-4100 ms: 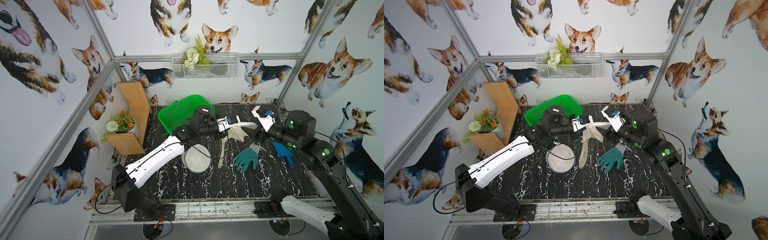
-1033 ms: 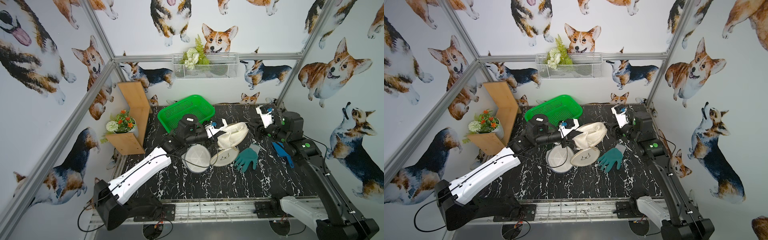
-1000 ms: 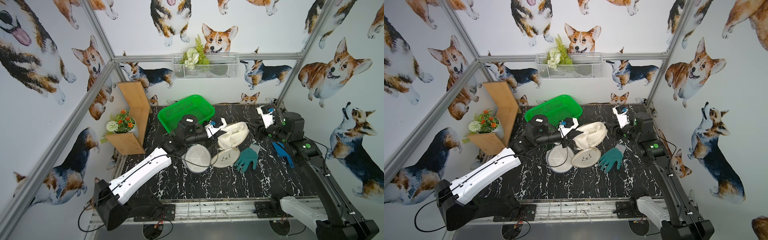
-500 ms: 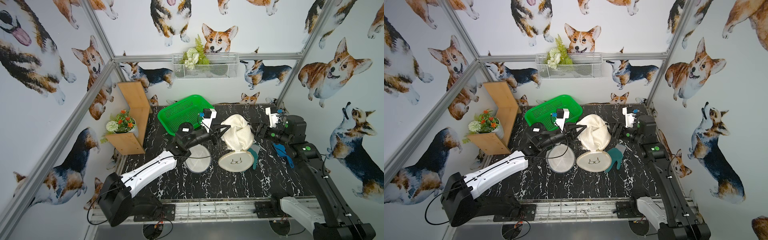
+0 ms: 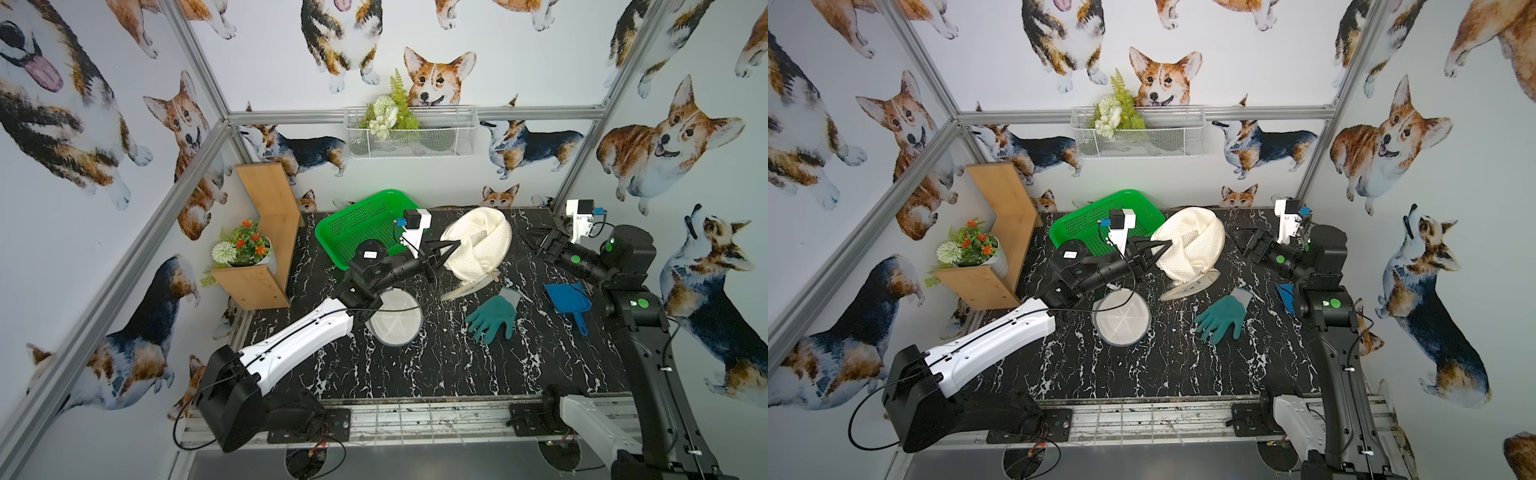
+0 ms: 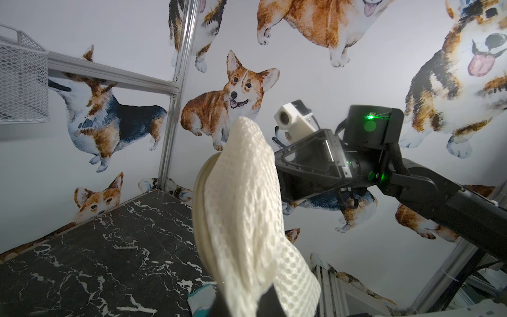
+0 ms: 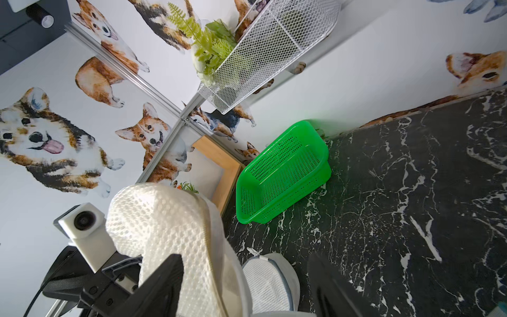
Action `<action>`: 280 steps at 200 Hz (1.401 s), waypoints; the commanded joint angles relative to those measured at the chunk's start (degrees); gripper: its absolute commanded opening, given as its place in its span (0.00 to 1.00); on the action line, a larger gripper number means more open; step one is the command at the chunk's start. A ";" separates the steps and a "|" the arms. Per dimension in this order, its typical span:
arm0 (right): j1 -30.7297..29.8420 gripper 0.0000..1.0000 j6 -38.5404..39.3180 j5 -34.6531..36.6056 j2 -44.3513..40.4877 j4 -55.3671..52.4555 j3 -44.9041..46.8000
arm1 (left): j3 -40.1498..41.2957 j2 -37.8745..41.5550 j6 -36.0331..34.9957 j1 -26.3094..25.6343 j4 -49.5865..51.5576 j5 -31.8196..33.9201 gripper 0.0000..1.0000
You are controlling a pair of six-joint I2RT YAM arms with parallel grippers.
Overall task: Turn the laundry bag inside out
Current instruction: Turn over the laundry bag.
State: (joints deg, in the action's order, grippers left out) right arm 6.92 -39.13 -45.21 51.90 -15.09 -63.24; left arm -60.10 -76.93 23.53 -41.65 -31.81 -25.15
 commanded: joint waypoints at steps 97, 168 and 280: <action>-3.78 0.36 -0.16 -2.01 3.90 6.04 -0.31 | -1.92 -1.12 -1.64 0.07 0.03 -1.13 0.00; -1.06 0.00 1.78 5.28 3.48 1.46 -1.10 | -2.10 -0.47 -2.79 0.07 1.03 -2.04 0.00; 1.00 0.11 -2.19 -6.62 0.97 7.05 19.10 | -5.29 -3.99 2.13 1.04 -16.73 -13.08 0.00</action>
State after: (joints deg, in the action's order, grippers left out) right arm 7.60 -37.15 -51.81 54.87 -12.53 -48.05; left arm -63.02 -80.58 24.69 -40.99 -31.07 -38.13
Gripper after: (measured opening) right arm 0.070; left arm 0.091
